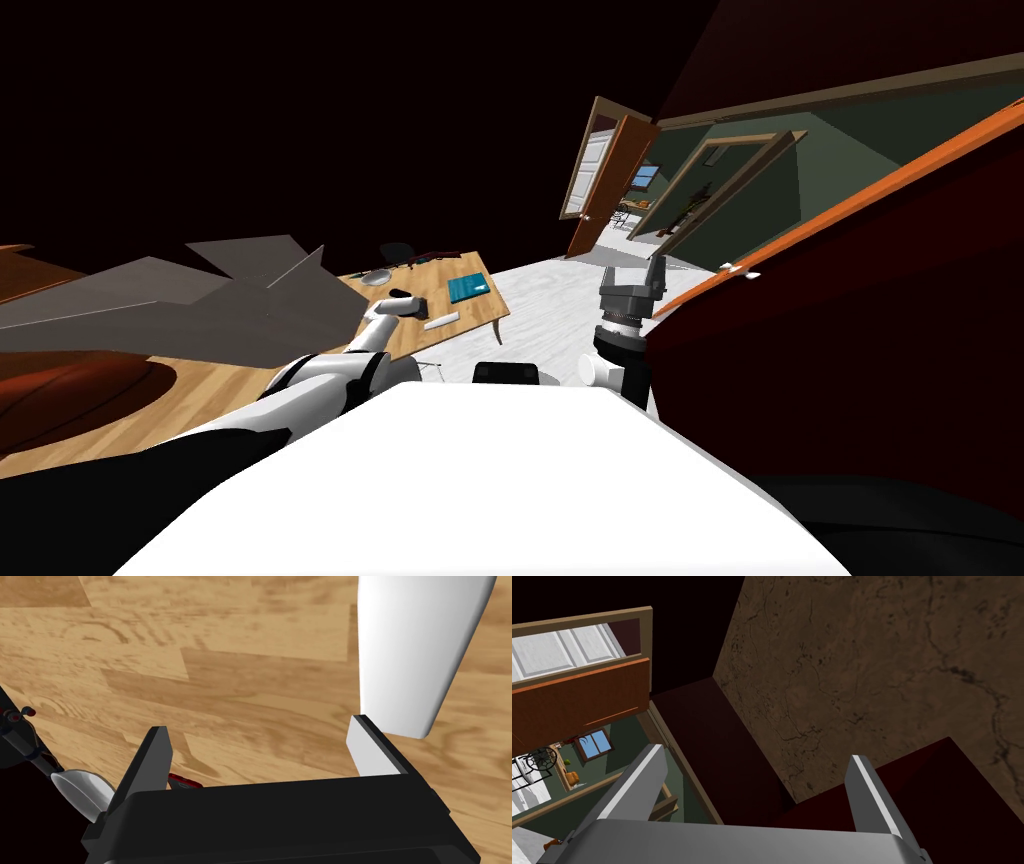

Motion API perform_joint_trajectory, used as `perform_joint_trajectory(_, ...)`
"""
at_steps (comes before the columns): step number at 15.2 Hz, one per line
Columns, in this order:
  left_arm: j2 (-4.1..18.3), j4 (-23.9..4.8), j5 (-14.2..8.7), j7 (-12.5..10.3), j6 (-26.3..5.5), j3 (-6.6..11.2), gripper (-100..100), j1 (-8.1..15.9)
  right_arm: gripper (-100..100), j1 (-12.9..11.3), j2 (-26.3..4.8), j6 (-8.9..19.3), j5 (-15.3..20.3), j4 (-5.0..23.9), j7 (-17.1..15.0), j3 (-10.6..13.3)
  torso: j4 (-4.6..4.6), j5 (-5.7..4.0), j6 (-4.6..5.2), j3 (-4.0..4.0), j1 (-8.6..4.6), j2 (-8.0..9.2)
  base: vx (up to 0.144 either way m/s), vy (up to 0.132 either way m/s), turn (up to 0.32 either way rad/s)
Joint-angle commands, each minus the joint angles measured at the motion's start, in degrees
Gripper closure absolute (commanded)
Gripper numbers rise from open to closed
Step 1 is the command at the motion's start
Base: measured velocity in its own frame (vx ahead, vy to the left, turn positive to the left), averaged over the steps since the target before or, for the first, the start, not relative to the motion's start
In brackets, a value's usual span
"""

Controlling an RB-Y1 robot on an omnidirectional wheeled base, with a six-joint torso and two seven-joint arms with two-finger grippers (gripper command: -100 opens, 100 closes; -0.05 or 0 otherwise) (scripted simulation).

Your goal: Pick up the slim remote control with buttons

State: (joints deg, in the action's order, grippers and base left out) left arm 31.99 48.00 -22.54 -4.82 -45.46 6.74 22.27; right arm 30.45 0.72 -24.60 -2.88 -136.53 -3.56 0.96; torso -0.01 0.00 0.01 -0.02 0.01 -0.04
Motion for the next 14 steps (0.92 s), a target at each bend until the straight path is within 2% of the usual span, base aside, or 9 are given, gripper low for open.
perform_joint_trajectory(1, 0.1, -2.9, -0.4, -0.2, -2.1, 0.16, -100, 1.2, 0, 0.0, 0.0, 0.0, 0.0, 0.0, 0.0, 0.0, 0.00, 0.00, 0.00, 0.00, 0.00, 0.00, 0.008, 0.007, -0.092)
perform_joint_trajectory(2, 0.3, -4.4, -1.1, -0.4, -3.7, 0.41, -100, 2.7, 0, 0.0, 0.0, 0.0, 0.0, 0.0, 0.0, 0.0, -0.01, 0.00, 0.00, -0.01, 0.00, -0.01, 0.010, 0.008, -0.124)
perform_joint_trajectory(4, 0.3, -5.9, -1.1, -0.4, -4.4, 0.41, -100, 2.7, 0, 0.0, 0.0, 0.0, 0.0, 0.0, 0.0, 0.0, -0.01, 0.01, 0.00, -0.01, 0.01, -0.02, 0.010, 0.009, -0.066)
perform_joint_trajectory(5, 0.4, -7.3, -1.7, -0.6, -6.6, 0.64, -100, 4.1, 0, 0.0, 0.0, 0.0, 0.0, 0.0, 0.0, 0.0, -0.01, 0.01, -0.02, -0.01, 0.01, -0.01, 0.009, 0.006, -0.066)
perform_joint_trajectory(7, 0.4, -8.8, -1.7, -0.6, -6.6, 0.64, -100, 4.1, 0, 0.0, 0.0, 0.0, 0.0, 0.0, 0.0, 0.0, -0.01, 0.00, -0.01, -0.01, 0.01, -0.02, 0.009, 0.007, -0.060)
perform_joint_trajectory(10, 0.5, -13.9, -2.9, -0.9, -10.2, 1.04, -100, 6.6, 0, 0.0, 0.0, 0.0, 0.0, 0.0, 0.0, 0.0, -0.01, 0.01, -0.01, -0.01, 0.01, -0.02, 0.012, 0.009, -0.069)
perform_joint_trajectory(12, 0.5, -13.9, -2.9, -0.9, -10.6, 1.04, -100, 6.6, 0, 0.0, 0.0, 0.0, 0.0, 0.0, 0.0, 0.0, -0.01, 0.01, -0.01, -0.02, 0.02, -0.04, 0.017, 0.011, -0.061)
perform_joint_trajectory(13, 0.5, -16.2, -3.3, -1.0, -12.3, 1.21, -100, 7.6, 0, 0.0, 0.0, 0.0, 0.0, 0.0, 0.0, 0.0, -0.01, 0.01, -0.02, -0.02, 0.01, -0.03, 0.019, 0.009, -0.063)
perform_joint_trajectory(14, 0.5, -16.2, -3.3, -1.0, -12.3, 1.21, -100, 7.6, 0, 0.0, 0.0, 0.0, 0.0, 0.0, 0.0, 0.0, -0.01, 0.01, 0.00, -0.03, 0.01, -0.05, 0.020, 0.011, -0.066)
